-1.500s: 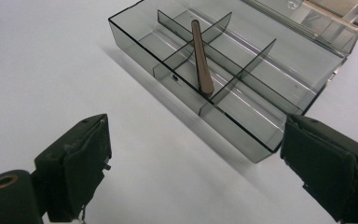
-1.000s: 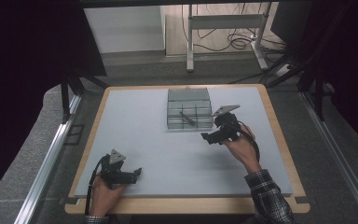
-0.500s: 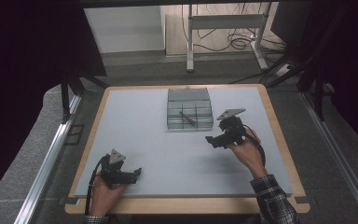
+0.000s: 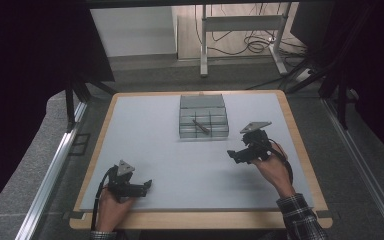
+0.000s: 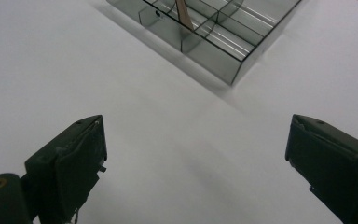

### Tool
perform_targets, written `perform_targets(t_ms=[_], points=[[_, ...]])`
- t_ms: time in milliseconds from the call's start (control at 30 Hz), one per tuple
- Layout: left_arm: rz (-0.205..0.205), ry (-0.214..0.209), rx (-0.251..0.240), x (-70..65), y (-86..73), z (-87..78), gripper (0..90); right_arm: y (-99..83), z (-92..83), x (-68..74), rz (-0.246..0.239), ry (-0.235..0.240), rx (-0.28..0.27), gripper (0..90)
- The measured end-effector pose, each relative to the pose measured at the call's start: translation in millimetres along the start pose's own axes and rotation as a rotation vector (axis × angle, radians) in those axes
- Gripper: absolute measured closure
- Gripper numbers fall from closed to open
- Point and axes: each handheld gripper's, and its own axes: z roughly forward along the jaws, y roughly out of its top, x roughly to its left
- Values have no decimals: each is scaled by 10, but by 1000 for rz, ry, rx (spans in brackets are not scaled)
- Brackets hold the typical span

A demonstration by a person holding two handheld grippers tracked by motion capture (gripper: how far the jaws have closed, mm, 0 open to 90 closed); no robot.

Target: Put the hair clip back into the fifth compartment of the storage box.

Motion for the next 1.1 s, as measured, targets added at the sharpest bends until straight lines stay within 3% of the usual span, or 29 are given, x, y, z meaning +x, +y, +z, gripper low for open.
perform_targets(t_ms=[633, 1100], points=[[0, 1, -1, -1, 0, 0, 4, -332, -112, -83, 28, -22, 53, 48], [0, 1, 0, -1, 0, 0, 4, -452, -251, -106, 46, -27, 48, 38]])
